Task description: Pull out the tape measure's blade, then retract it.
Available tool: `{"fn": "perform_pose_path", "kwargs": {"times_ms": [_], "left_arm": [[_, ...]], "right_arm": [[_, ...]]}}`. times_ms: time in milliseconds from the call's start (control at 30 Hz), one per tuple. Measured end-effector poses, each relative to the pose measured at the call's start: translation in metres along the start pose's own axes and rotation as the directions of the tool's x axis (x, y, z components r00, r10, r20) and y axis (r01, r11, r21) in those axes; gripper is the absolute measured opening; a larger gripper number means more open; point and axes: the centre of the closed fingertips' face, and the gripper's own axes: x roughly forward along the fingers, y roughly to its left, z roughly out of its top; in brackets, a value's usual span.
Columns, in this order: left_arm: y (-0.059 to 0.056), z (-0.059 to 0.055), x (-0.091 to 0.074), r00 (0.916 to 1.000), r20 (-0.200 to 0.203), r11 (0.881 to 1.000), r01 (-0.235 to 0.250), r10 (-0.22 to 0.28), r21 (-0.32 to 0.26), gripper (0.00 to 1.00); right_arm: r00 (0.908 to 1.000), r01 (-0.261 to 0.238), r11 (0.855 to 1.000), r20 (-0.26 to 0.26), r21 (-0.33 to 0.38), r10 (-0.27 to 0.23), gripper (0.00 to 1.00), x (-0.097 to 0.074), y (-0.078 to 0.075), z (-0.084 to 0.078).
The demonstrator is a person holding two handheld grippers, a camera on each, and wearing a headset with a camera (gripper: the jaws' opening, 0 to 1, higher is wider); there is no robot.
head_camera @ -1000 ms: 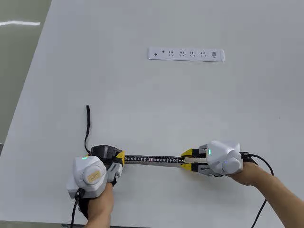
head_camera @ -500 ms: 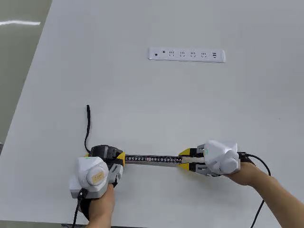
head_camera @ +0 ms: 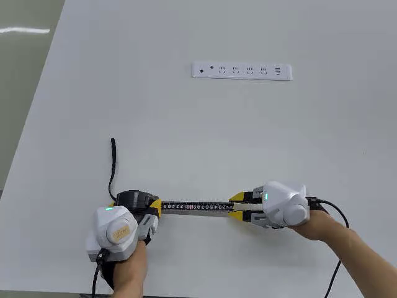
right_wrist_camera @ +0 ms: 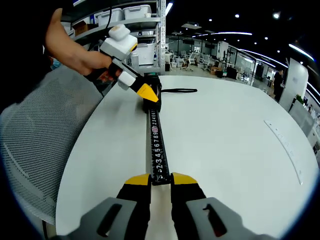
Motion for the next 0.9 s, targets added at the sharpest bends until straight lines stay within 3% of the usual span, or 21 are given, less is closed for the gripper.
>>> {"fn": "perform_pose_path", "kwargs": {"times_ms": [900], "left_arm": [[0.001, 0.000, 0.001, 0.9996, -0.006, 0.999, 0.028, -0.028, -0.036, 0.60]], "right_arm": [[0.9998, -0.013, 1.000, 0.014, -0.022, 0.013, 0.13, 0.012, -0.002, 0.012]]}}
